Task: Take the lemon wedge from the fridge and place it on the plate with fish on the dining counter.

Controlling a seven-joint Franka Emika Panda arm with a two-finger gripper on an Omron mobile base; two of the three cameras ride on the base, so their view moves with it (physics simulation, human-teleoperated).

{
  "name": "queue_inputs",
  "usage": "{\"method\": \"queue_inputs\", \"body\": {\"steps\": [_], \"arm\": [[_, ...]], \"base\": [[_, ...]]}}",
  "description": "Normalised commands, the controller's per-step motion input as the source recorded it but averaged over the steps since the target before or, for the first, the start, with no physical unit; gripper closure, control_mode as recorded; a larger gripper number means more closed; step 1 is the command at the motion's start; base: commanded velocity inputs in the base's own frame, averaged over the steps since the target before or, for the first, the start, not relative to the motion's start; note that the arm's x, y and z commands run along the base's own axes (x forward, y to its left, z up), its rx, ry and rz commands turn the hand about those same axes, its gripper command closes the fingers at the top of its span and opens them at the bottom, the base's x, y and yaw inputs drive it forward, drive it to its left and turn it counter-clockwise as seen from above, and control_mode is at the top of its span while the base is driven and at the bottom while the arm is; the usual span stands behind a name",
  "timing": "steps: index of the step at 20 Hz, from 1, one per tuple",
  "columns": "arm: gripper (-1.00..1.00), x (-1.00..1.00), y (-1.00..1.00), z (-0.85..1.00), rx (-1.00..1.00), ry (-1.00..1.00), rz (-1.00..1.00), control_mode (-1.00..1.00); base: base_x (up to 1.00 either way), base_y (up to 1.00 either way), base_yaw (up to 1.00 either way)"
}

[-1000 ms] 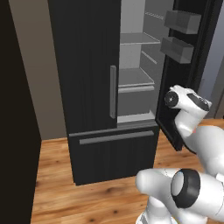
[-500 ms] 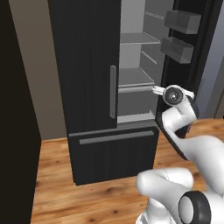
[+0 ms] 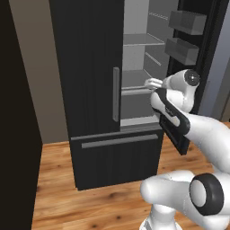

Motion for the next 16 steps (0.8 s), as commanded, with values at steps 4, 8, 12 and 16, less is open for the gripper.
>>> {"method": "queue_inputs", "body": {"steps": [4,8,12,16], "arm": [[-1.0,0.04,0.14,-0.16,-0.05,0.0,0.0,-1.0],[-1.0,0.57,0.81,-0.39,-0.01,0.0,0.02,-1.0],[-1.0,0.69,0.9,-0.42,0.0,0.06,0.02,-1.0],[-1.0,0.56,0.44,-0.18,0.0,0.03,0.04,-1.0]], "base": [[0.0,0.0,0.0],[0.0,0.0,0.0],[0.0,0.0,0.0],[0.0,0.0,0.0]]}}
